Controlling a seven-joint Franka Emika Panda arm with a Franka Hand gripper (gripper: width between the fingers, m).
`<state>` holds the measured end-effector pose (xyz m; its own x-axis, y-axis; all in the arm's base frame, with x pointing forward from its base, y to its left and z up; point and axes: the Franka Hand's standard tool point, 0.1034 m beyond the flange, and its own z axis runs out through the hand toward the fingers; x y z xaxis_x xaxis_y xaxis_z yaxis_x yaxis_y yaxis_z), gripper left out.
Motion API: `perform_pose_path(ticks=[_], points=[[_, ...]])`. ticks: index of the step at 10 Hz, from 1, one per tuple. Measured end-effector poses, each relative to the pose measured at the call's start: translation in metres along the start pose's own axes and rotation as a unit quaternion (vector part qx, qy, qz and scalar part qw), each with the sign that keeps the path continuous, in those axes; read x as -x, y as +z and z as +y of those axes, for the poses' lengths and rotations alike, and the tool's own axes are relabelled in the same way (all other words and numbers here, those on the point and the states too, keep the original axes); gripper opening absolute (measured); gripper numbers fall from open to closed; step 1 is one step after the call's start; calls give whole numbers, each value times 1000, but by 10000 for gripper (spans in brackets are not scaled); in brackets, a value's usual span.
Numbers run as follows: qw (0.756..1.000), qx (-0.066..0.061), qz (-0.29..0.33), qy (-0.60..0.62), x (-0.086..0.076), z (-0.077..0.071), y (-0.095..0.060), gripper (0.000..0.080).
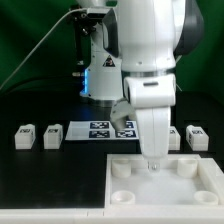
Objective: Assemble one leg
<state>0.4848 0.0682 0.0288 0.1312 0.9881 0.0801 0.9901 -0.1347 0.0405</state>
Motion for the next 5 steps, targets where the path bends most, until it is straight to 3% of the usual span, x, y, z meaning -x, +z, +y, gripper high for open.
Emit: perform_pose_path(ticks=[1, 2, 3, 4, 5], points=[[1000, 10, 0, 22, -12, -3, -16, 649], [994, 10, -2, 107, -28, -8, -30, 649], [982, 18, 2, 187, -51, -11, -44, 649], [966, 25, 17, 258, -74, -30, -39, 649], [946, 19, 19, 322, -85, -41, -37, 649]])
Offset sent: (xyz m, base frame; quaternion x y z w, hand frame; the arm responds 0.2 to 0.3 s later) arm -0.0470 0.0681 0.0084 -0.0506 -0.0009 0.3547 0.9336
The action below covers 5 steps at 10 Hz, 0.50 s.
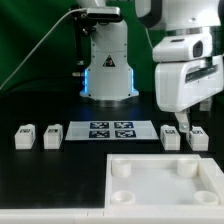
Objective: Assemble one leg
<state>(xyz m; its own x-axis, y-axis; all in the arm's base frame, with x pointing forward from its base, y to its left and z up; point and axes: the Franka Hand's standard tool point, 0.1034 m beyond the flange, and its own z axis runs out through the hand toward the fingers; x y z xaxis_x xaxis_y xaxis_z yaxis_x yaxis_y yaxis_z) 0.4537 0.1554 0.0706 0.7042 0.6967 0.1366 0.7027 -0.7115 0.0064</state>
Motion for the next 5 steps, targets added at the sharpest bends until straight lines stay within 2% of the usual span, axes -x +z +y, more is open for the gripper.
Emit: perform_pose_path(ticks=[2, 5], points=[[994, -7, 4, 108, -2, -1, 0, 649], [965, -15, 4, 261, -3, -4, 0, 649]])
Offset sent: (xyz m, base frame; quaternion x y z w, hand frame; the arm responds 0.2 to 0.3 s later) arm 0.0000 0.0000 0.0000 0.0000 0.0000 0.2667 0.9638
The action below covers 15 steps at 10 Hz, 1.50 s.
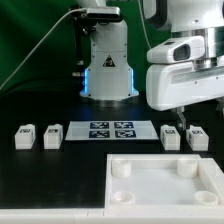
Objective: Assemble one leg
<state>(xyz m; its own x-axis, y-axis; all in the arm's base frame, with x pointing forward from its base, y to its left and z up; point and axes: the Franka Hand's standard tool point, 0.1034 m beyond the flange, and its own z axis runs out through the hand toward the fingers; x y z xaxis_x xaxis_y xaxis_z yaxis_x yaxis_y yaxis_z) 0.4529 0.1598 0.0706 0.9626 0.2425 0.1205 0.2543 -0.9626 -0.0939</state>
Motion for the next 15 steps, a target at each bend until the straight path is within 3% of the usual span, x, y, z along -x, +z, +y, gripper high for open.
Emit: perform_pose_path(ticks=[2, 5, 9, 10, 11, 12, 13, 15], points=[[990, -8, -34, 133, 6, -13, 7, 649], [990, -12, -60, 128, 7, -15, 13, 649], [966, -26, -223, 126, 12, -14, 10, 649], [947, -25, -287, 143, 23, -19, 10, 649], [924, -25, -351, 152, 29, -26, 16, 649], [916, -29, -368, 155, 26, -28, 27, 649], [892, -31, -426, 152, 40, -30, 30, 649], [891, -33, -426, 152, 44, -33, 47, 649]])
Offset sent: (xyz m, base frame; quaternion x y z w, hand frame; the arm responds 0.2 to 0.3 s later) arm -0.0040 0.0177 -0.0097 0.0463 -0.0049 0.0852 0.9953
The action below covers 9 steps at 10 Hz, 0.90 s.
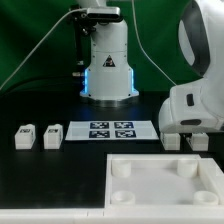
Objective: Assemble one leg
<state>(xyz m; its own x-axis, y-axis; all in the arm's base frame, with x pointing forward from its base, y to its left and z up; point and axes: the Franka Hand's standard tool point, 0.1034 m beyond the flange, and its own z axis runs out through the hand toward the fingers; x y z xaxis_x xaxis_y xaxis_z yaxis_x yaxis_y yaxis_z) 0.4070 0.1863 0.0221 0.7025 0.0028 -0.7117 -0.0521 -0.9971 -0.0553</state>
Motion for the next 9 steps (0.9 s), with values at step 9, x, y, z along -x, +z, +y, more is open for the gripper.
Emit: perform_pose_path(ticks=[9], points=[[1000, 4, -19, 8, 0, 1, 21, 385]])
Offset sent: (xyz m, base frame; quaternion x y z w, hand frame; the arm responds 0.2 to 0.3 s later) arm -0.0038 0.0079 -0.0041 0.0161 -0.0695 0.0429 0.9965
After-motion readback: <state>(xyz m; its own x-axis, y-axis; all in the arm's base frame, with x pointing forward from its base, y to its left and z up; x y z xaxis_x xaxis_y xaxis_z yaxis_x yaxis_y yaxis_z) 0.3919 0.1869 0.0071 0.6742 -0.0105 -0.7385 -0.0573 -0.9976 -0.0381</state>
